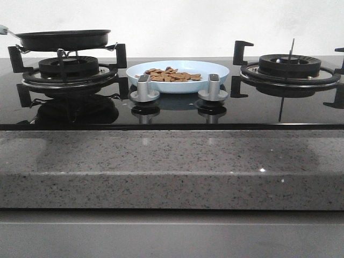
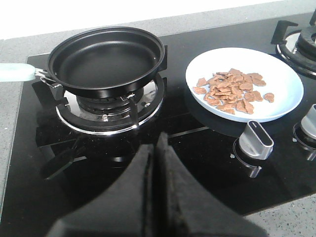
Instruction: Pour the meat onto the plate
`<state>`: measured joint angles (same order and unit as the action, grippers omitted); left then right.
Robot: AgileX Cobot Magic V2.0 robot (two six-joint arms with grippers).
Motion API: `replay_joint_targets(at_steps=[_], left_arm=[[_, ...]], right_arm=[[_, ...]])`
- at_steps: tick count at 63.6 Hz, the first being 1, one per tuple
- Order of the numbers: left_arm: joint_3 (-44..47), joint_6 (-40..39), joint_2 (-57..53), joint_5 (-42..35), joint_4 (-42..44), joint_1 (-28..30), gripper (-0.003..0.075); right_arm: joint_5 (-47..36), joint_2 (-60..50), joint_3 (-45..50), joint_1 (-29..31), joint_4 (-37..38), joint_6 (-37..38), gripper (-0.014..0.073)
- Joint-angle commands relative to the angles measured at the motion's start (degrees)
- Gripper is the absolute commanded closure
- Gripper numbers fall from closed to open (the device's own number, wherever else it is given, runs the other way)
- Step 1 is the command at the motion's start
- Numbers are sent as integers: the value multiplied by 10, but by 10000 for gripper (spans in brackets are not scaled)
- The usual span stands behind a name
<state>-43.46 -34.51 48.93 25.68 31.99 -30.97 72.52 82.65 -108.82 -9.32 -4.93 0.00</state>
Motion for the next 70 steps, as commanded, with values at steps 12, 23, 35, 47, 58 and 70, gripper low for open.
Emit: replay_joint_targets(at_steps=[12, 23, 35, 47, 58, 70], left_arm=[[-15, -4, -5, -36, 7, -3, 741], [-15, -4, -5, -36, 7, -3, 741], [-15, -4, -5, -36, 7, -3, 741], [-15, -4, -5, -36, 7, -3, 741], [-15, -4, -5, -36, 7, -3, 741], [-15, -4, -5, -36, 7, -3, 741]], right_arm=[[-153, -215, 235, 3, 49, -4, 652], [-279, -354, 431, 3, 67, -4, 652], [-362, -491, 588, 3, 70, -4, 652], [-376, -574, 660, 3, 70, -4, 652], [-379, -591, 664, 3, 70, -4, 652], [-364, -591, 664, 3, 68, -4, 652]])
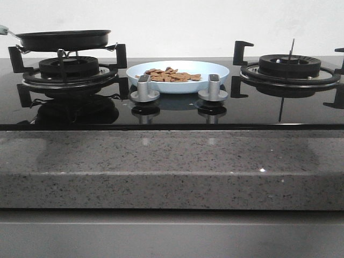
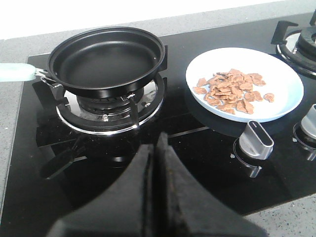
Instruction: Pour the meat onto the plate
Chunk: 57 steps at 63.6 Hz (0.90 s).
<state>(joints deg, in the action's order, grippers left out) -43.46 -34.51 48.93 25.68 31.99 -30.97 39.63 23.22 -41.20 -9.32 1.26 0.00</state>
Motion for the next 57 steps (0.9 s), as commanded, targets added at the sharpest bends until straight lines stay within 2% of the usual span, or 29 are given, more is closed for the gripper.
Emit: replay_joint_targets(at_steps=[1, 51, 55, 57], left_arm=[[-15, -4, -5, -36, 7, -3, 741], [-10, -3, -5, -40, 6, -3, 741], [-5, 20, -5, -49, -11, -2, 741], [-5, 67, -8, -52, -38, -2, 741]], right_arm=[[-35, 3, -12, 3, 6, -4, 652], [-35, 3, -12, 3, 6, -4, 652], [-36, 3, -12, 3, 6, -4, 652], [-36, 3, -12, 3, 6, -4, 652]])
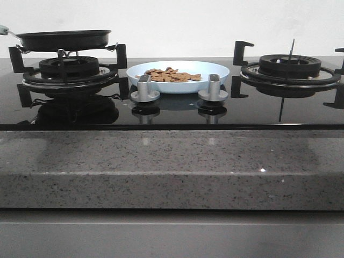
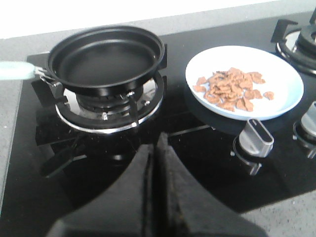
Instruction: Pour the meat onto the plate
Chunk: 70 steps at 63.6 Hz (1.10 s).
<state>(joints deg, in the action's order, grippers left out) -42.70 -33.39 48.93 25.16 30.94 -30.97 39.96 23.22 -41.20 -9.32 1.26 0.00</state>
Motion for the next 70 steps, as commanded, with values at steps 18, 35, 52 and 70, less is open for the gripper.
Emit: replay_joint_targets(at_steps=[18, 35, 52, 70], left_arm=[[2, 342, -64, -101, -244, -2, 741], [144, 346, -248, -146, -291, 114, 741], [297, 356, -449, -146, -336, 286, 741], [409, 410, -502, -205, -369, 304, 741]], right_arm=[[-39, 3, -12, 3, 6, -4, 652], [-39, 3, -12, 3, 6, -4, 652], [-39, 3, -12, 3, 6, -4, 652], [-39, 3, -12, 3, 6, -4, 652]])
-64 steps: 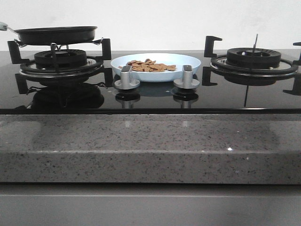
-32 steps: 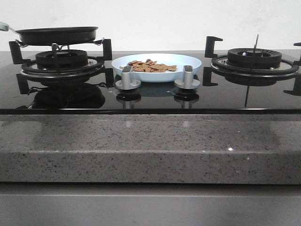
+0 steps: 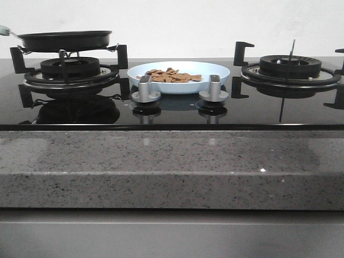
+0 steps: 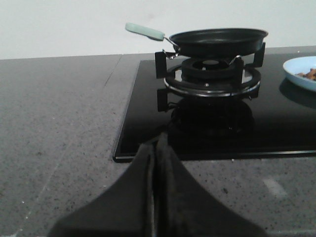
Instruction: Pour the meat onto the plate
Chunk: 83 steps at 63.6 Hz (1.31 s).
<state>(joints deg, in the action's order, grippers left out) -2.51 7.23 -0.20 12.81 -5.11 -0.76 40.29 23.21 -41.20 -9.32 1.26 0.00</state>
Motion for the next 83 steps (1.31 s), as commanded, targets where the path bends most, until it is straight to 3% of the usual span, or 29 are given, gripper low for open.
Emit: replay_joint_targets(at_steps=[1, 70, 76, 83], left_arm=[[13, 3, -10, -89, -9, 2, 741], [30, 1, -9, -87, -11, 2, 741], [30, 1, -9, -87, -11, 2, 741], [30, 1, -9, -87, -11, 2, 741]], right_arm=[[-42, 3, -12, 3, 6, -4, 652], [-44, 3, -11, 3, 6, -4, 652], [-85, -3, 12, 3, 6, -4, 652], [-198, -27, 93, 15, 6, -4, 652]])
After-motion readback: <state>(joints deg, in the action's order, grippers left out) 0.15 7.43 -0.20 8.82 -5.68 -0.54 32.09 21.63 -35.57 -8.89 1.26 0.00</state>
